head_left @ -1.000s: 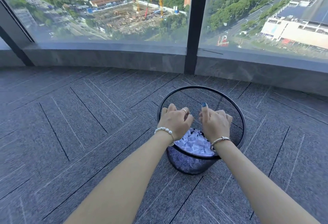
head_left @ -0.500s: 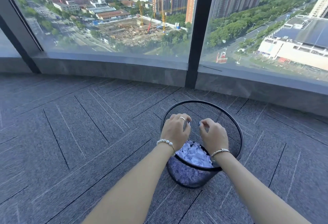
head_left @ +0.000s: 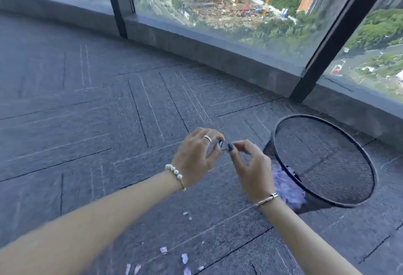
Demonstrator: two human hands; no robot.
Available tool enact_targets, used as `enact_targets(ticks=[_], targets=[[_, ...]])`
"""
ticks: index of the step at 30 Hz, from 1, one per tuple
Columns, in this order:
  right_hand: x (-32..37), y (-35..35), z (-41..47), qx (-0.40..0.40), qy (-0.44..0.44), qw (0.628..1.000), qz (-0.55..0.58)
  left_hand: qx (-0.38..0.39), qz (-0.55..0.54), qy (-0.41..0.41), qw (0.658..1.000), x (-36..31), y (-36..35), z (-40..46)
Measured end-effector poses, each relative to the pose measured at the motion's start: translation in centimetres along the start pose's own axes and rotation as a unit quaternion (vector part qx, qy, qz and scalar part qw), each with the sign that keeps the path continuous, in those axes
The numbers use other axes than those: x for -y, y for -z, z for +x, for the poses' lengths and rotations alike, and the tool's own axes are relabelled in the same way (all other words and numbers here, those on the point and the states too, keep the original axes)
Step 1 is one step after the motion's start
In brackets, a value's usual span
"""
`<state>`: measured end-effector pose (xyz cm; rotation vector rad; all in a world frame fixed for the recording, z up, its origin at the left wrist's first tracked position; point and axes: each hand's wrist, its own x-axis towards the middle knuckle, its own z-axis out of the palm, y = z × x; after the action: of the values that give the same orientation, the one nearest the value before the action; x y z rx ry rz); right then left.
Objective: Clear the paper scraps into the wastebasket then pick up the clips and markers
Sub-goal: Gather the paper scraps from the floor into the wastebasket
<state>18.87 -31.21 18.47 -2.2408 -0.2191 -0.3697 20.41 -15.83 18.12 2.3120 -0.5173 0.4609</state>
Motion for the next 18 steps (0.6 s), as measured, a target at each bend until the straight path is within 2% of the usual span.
enact_targets(ticks=[6, 9, 12, 14, 18], targets=[[-3.0, -13.2, -9.1, 0.218, -0.008, 0.976, 0.005, 0.062, 0.033, 0.13, 0.989, 10.6, 0.9, -16.2], [-6.6, -17.5, -12.9, 0.286, -0.009, 0.958, -0.032, 0.112, 0.031, 0.176, 0.978, 13.9, -0.5, -23.1], [-9.8, -19.4, -15.0, 0.316, 0.013, 0.946, -0.074, 0.146, 0.029, 0.211, 0.966, 15.5, -1.9, -28.1], [-11.5, -19.8, -15.5, 0.309, 0.026, 0.946, -0.097, 0.179, 0.044, 0.219, 0.958, 15.6, -2.7, -30.5], [-13.8, -20.4, -16.0, 0.276, -0.005, 0.951, -0.141, 0.236, 0.075, 0.211, 0.946, 15.7, -3.4, -32.9]])
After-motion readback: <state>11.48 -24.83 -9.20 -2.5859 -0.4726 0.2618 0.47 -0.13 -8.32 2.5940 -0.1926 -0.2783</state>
